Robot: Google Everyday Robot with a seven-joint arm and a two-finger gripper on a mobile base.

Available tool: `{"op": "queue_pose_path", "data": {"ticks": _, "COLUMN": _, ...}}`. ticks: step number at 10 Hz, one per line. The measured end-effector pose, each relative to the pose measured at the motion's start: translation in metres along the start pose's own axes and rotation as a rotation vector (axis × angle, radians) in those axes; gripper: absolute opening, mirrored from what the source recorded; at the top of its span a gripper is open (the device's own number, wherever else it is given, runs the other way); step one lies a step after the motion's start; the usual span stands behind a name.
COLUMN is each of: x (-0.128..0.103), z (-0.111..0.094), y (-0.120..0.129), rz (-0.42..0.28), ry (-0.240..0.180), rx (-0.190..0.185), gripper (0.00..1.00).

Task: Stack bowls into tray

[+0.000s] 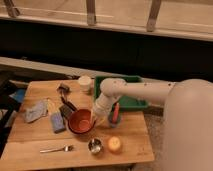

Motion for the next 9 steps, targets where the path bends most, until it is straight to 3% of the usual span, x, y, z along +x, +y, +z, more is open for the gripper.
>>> {"op": "queue_pose_path", "data": {"ticks": 5, "x": -0.012, "z": -0.072, "y": 0.019, "rz": -0.059, "ry": -0.091, "rx": -0.043, "gripper": 0.19}}
{"op": "queue_pose_path", "data": {"ticks": 9, "x": -0.064, "z": -0.126, "y": -0.013, "rz": 0.003, "ry": -0.18, "rx": -0.097, "gripper": 0.19}}
